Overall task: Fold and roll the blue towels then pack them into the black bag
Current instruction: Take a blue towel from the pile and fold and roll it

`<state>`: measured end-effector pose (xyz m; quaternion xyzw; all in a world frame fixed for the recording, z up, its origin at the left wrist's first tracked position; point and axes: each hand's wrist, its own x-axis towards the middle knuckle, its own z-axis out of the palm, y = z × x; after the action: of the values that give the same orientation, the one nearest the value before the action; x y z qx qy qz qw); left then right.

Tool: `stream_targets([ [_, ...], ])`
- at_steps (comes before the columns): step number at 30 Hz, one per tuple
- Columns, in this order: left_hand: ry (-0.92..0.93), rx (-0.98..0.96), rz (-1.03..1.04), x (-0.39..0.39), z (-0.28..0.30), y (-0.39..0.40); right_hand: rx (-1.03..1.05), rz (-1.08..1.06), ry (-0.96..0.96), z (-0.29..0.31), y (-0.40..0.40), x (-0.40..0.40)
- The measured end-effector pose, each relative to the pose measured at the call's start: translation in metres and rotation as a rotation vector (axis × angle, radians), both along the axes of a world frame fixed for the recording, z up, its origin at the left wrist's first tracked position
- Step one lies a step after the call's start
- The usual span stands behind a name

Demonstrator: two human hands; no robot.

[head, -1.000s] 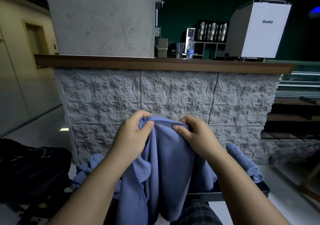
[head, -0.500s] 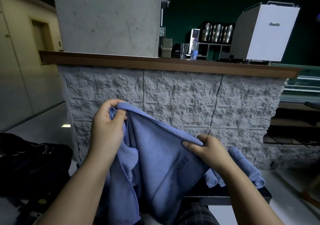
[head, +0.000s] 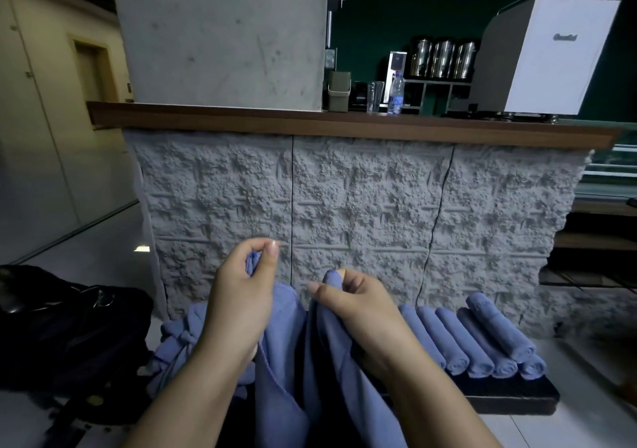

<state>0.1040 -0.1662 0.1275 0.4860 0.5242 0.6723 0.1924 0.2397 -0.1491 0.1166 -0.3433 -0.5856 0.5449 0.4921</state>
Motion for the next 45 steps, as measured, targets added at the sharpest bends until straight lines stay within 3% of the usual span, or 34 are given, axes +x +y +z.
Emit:
stream_targets([
  [3, 0.048, 0.039, -0.040, 0.008, -0.004, 0.002, 0.016, 0.067, 0.079, -0.002, -0.008, 0.000],
  [7, 0.258, -0.010, -0.023, 0.013, -0.017, 0.011, -0.043, 0.092, 0.175, -0.015, -0.005, 0.000],
  [10, 0.232, -0.056, -0.038, 0.013, -0.028, 0.019, -0.131, 0.074, 0.235, -0.028, 0.003, 0.005],
  [15, -0.129, -0.178, -0.017, 0.024, -0.047, 0.031, -0.167, 0.035, 0.226, -0.042, 0.011, 0.007],
  [20, -0.546, -0.203, -0.433, 0.043, -0.052, 0.024, -0.219, -0.115, 0.288, -0.046, 0.018, 0.016],
  [23, -0.687, -0.195, -0.630, 0.045, -0.051, 0.019, -0.269, -0.148, 0.298, -0.045, 0.019, 0.023],
  [25, -0.594, -0.205, -0.657, 0.044, -0.054, 0.017, -0.285, -0.129, 0.318, -0.044, 0.017, 0.024],
  [32, 0.042, 0.006, -0.496, 0.038, -0.065, 0.018, -0.308, -0.131, 0.336, -0.042, 0.012, 0.020],
  [37, -0.029, 0.022, -0.436, 0.043, -0.057, 0.012, -0.299, -0.078, 0.342, -0.042, 0.010, 0.017],
  [40, 0.050, -0.016, -0.372, 0.038, -0.054, 0.012, -0.290, -0.053, 0.318, -0.037, 0.008, 0.022],
  [45, 0.181, -0.036, -0.266, 0.031, -0.052, 0.015, -0.152, -0.145, 0.052, -0.032, 0.007, 0.032],
])
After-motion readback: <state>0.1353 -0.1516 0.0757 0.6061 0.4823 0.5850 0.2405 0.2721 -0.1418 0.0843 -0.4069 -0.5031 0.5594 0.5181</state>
